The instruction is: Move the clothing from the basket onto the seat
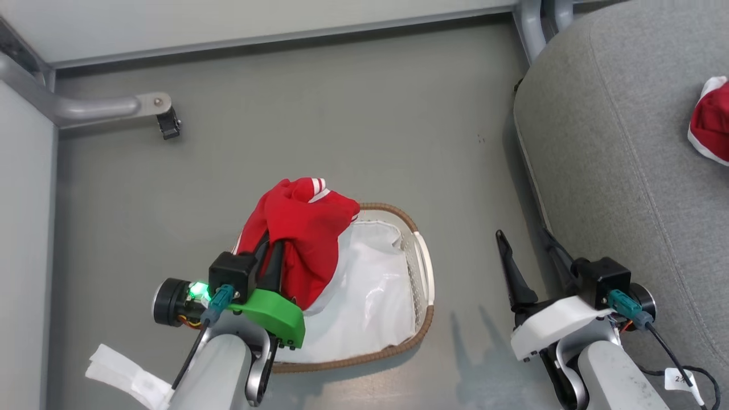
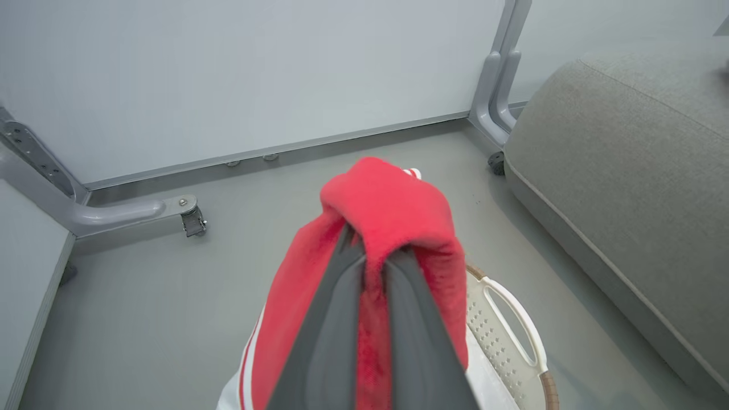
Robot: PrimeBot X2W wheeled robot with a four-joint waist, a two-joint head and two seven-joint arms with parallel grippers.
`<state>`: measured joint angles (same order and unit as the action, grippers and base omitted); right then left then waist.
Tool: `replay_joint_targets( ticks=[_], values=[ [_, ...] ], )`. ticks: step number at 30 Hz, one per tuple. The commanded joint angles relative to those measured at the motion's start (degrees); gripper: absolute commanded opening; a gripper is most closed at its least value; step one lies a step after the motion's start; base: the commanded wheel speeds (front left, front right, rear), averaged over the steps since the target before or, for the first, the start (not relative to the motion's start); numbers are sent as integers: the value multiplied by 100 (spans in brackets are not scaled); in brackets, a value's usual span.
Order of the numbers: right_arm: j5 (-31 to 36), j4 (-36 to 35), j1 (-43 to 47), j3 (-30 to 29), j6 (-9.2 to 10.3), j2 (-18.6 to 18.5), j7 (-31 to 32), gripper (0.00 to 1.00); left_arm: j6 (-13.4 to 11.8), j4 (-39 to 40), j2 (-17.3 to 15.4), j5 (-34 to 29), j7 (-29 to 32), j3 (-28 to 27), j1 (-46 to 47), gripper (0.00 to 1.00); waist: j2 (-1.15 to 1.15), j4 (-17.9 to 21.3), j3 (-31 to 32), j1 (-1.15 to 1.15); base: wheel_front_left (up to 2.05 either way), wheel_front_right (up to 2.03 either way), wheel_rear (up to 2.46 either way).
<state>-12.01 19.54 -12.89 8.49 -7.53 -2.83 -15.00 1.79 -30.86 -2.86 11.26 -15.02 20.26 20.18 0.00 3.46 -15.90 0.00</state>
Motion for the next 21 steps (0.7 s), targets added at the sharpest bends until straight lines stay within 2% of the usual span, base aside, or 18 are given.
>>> replay_joint_targets(
  ticks=[1,4,13,21],
  values=[
    [24,33,136,20,8,-26,-27,100,13,167,-12,47,-21,-73,-147,0,0,-139,418,0,0,0,0],
    [23,59,286,54,8,-26,-27,100,84,578,-12,91,-22,-158,-306,0,0,-118,633,0,0,0,0],
    [67,107,563,136,8,-26,-27,100,223,1094,-12,361,-21,-168,-227,0,0,-87,961,0,0,0,0],
    [75,131,707,214,8,-26,-27,100,205,1524,-13,513,-21,94,-73,0,0,-71,1103,0,0,0,0]
  ],
)
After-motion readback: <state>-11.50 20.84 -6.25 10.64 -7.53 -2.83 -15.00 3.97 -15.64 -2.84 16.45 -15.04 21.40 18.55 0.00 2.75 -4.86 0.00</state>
